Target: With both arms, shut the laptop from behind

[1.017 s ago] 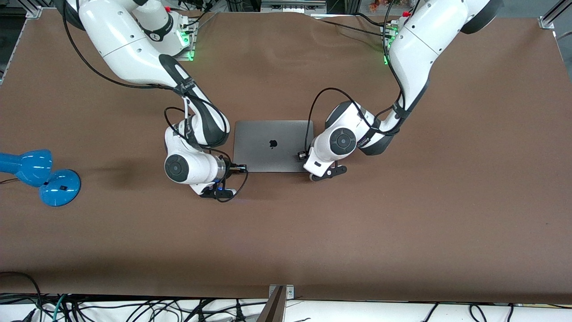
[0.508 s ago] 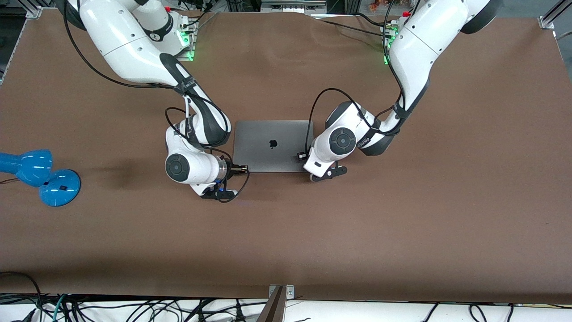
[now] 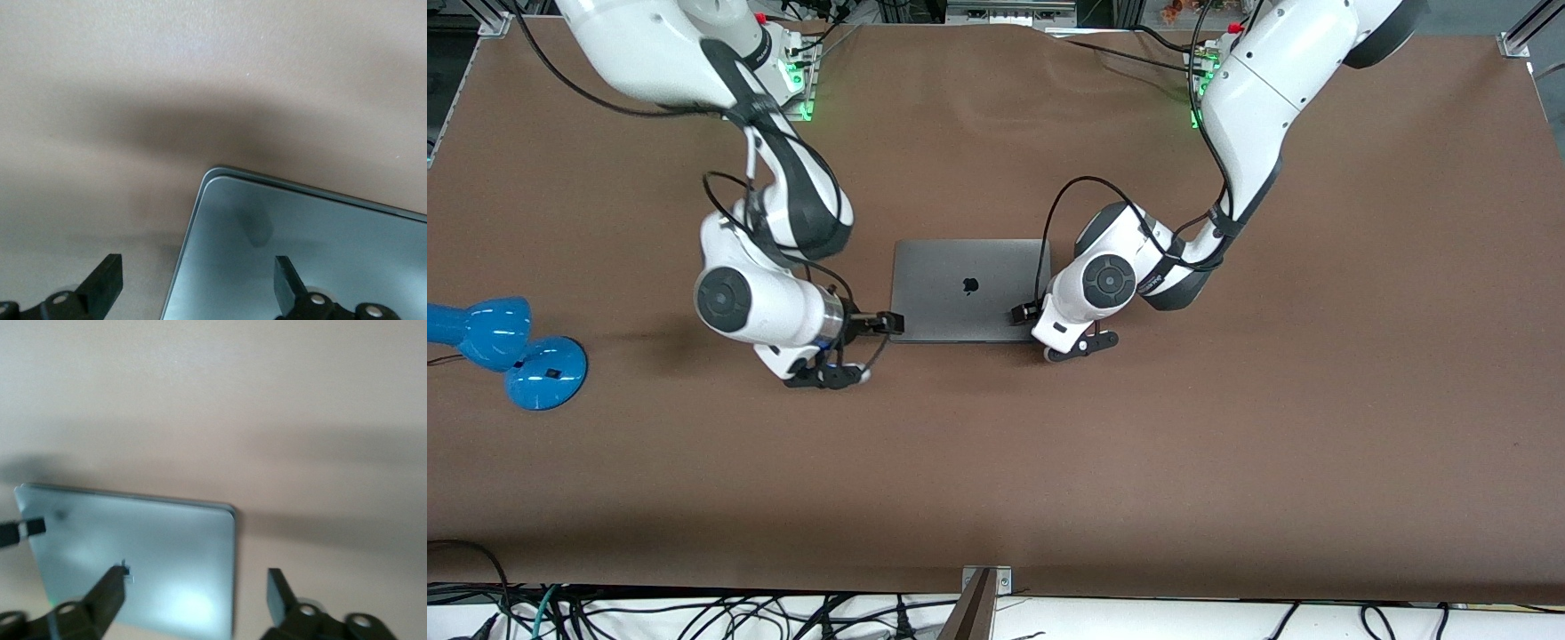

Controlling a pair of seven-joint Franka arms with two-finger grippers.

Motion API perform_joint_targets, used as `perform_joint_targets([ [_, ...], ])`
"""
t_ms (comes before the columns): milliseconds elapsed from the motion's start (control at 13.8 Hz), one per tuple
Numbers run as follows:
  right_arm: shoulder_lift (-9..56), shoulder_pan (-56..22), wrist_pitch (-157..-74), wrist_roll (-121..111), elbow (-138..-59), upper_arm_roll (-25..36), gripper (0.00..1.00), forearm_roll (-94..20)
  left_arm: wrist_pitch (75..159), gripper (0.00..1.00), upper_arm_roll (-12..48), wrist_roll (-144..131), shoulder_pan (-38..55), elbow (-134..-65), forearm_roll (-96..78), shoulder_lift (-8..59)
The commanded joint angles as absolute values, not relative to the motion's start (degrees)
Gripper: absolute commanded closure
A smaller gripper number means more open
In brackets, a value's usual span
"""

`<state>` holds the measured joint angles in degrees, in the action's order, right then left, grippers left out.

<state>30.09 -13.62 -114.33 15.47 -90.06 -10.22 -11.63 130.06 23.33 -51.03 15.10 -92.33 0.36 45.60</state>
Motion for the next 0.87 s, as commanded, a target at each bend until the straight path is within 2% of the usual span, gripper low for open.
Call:
perform_joint_targets([
  [0,19.98,-11.79,-107.17,15.12,-94.39,-8.17,0.0,-9.33,128.94,0.0,23.29,-51.5,14.5,-91.05,2.29,43.7],
  [218,13.03,-10.46,-101.53,15.29,-94.31,-8.17,0.0,-2.74,124.56,0.0,23.2,-51.42,14.24,-91.14,2.37,38.78],
  [363,9.86,-8.36,-98.98,15.21,-93.96,-8.17,0.0,-2.2,119.65,0.0,23.2,-50.98,13.45,-91.14,2.37,35.0],
  [799,4.05,-4.49,-89.92,14.86,-93.16,-7.56,0.0,-0.71,106.55,0.0,23.2,-43.36,9.68,-91.06,2.37,22.34],
])
